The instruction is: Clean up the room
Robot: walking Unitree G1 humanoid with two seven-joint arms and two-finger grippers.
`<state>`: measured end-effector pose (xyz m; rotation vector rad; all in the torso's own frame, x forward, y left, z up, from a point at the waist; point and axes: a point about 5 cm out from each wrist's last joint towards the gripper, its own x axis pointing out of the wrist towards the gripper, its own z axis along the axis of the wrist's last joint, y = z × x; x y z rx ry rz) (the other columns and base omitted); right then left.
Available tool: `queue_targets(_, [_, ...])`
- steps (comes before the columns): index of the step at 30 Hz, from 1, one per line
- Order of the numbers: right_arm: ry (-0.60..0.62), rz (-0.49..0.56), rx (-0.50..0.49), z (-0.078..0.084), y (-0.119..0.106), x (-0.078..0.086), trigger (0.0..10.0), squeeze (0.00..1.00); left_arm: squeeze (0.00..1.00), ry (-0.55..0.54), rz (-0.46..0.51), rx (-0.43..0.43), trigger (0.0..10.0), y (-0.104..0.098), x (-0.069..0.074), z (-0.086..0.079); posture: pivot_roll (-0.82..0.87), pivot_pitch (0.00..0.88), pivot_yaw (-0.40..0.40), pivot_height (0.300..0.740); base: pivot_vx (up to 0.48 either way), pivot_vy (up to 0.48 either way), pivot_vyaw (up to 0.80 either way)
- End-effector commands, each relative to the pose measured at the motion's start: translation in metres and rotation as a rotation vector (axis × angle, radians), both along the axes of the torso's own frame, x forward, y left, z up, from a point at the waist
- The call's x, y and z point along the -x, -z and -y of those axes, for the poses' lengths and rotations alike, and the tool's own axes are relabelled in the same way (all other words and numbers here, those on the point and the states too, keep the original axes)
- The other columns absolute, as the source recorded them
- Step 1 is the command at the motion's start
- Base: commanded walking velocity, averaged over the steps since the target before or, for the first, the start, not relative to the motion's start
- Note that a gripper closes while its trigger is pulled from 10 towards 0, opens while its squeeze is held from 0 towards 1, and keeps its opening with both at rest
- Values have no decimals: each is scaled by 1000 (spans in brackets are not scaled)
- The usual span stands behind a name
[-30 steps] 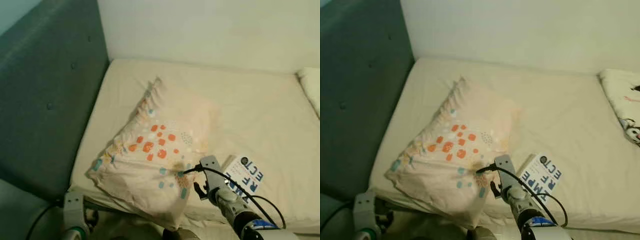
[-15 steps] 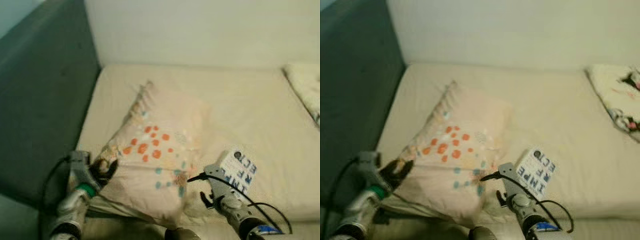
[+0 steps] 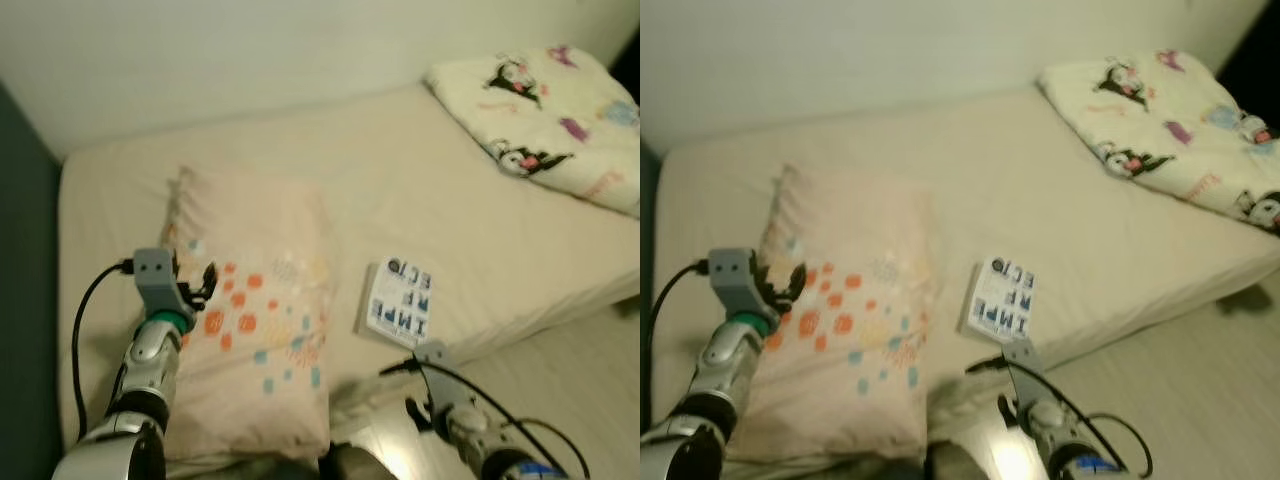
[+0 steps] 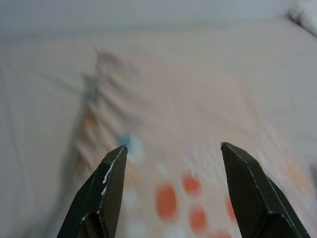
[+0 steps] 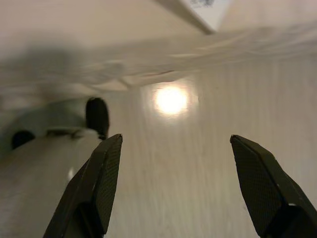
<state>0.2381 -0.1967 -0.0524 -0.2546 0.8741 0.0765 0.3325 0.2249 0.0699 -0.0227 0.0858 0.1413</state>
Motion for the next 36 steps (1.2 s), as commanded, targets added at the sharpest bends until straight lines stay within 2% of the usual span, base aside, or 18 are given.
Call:
queue_targets(1, [-3, -22, -6, -4, 5, 7, 10000, 0, 0, -70, -71, -43, 10000, 12, 10, -14, -57, 58, 52, 735, 0, 0, 0])
queue_targets(7, [-3, -28, -13, -6, 7, 9, 10000, 0, 0, -101, -115, -69, 10000, 15, 10, -15, -60, 64, 58, 735, 0, 0, 0])
queue_targets(10, [-22, -39, -26, -9, 8, 11, 10000, 0, 0, -100, -222, -102, 10000, 31, 15, -6, -70, 75, 60, 735, 0, 0, 0])
queue_targets(15, [-65, -59, -16, -12, 11, 14, 10000, 0, 0, -79, -321, 17, 10000, 51, 25, 8, -88, 79, 60, 735, 0, 0, -466])
queue_targets(16, [-65, -59, -16, -12, 11, 14, 10000, 0, 0, -79, -321, 17, 10000, 51, 25, 8, -88, 79, 60, 735, 0, 0, -775])
queue_targets(17, [-65, -61, -18, -12, 12, 16, 10000, 0, 0, -48, -323, 79, 10000, 54, 25, 17, -100, 83, 66, 735, 0, 0, -775])
queue_targets(21, [-61, -56, -12, -10, 12, 17, 10000, 0, 0, -37, -310, 125, 10000, 54, 24, 25, -107, 84, 64, 735, 0, 0, -777])
queue_targets(26, [-62, -57, -7, -9, 12, 18, 10000, 0, 0, -52, -300, 139, 10000, 52, 21, 28, -108, 85, 59, 735, 0, 0, 0])
queue_targets(33, [-61, -61, -22, -9, 13, 18, 10000, 0, 0, -165, -241, 152, 10000, 42, 17, 16, -111, 85, 58, 735, 0, 0, 0])
queue_targets(34, [-63, -62, -23, -10, 13, 18, 10000, 0, 0, -217, -221, 185, 10000, 39, 16, 9, -111, 84, 56, 735, 0, 0, 0])
queue_targets(35, [-63, -62, -23, -10, 13, 18, 10000, 0, 0, -217, -221, 185, 10000, 39, 16, 9, -111, 84, 56, 735, 0, 0, 0])
queue_targets(36, [-69, -63, -25, -10, 13, 18, 10000, 0, 0, -263, -204, 198, 10000, 35, 15, 2, -111, 84, 56, 735, 0, 0, 0])
